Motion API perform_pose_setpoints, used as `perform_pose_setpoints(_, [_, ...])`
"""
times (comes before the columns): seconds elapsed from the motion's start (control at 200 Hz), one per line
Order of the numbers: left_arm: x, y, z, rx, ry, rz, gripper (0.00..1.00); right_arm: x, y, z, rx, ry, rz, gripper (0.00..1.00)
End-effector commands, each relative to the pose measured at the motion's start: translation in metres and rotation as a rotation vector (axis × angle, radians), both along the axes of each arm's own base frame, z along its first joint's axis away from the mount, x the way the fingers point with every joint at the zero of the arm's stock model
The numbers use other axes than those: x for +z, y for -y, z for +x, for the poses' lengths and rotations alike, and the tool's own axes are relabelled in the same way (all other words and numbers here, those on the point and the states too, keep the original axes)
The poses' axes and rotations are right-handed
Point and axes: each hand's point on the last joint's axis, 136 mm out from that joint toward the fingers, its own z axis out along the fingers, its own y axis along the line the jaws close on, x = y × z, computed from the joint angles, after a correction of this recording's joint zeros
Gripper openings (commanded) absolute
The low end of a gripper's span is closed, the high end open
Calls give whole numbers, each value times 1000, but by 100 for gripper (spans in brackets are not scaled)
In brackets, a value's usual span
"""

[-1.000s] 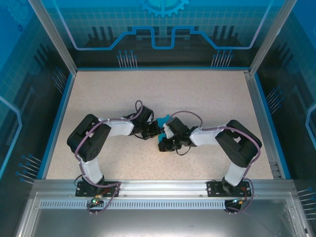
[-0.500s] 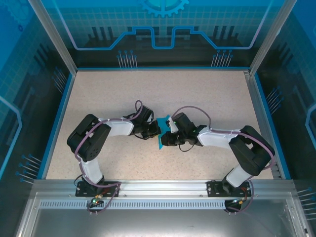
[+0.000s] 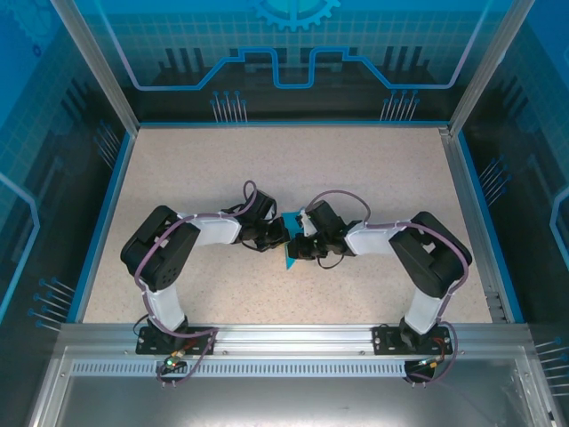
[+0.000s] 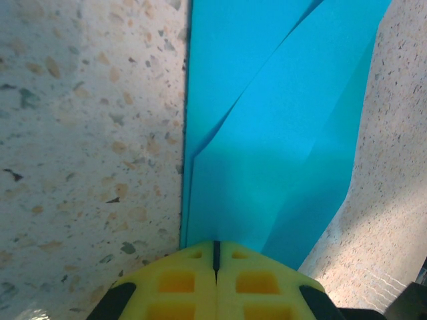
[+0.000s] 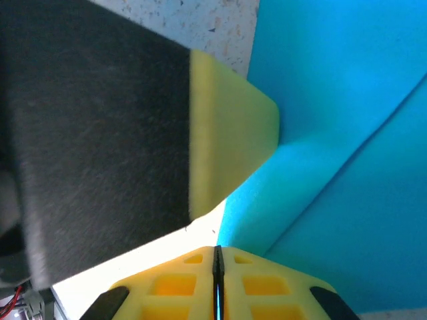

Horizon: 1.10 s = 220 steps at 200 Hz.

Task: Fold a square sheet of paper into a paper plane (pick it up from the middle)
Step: Fourth fold the wing at the center of the table.

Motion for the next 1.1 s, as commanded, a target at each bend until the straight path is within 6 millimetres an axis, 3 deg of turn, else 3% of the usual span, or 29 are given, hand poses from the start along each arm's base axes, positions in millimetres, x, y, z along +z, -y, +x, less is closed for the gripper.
perform_pose_setpoints(0.0, [-14, -10, -22, -6, -102, 53, 0, -3, -6, 4, -3, -19, 11, 10])
perform_pose_setpoints(0.215, [16, -1, -9, -5, -32, -1, 1, -31, 12, -7, -30, -88, -85, 8])
perform_pose_setpoints(0.39, [40, -9, -6, 79, 27, -43, 9, -32, 13, -6, -64, -107, -89, 8])
perform_pose_setpoints(0.72, [29, -7, -62, 42, -42, -116, 1, -24, -3, 8, -116, -129, -29, 8])
perform_pose_setpoints(1.095, [9, -3, -66, 24, -79, -99, 0, -27, -3, 4, -104, -155, -29, 9])
